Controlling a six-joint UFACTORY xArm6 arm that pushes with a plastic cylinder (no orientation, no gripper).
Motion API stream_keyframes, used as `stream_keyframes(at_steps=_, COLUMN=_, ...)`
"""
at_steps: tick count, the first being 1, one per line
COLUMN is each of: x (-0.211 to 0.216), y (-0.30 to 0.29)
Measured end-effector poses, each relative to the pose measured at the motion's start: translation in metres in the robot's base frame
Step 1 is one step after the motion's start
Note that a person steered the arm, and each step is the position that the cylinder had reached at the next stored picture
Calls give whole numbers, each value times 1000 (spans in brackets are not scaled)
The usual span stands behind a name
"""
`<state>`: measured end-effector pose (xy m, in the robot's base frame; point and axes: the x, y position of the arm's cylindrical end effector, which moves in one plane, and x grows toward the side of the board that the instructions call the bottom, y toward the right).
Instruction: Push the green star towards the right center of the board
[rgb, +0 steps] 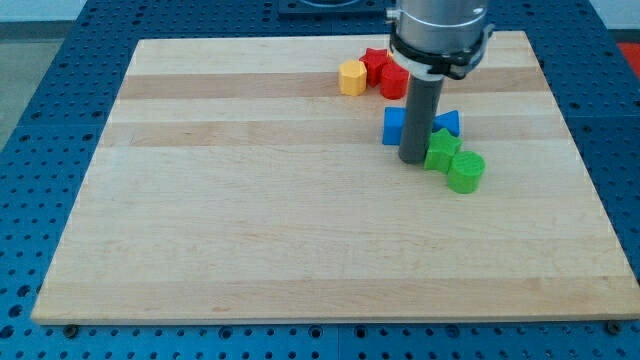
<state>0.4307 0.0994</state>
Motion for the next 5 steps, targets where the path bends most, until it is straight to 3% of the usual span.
stream_keyframes(at_steps=5, x=5, y=50)
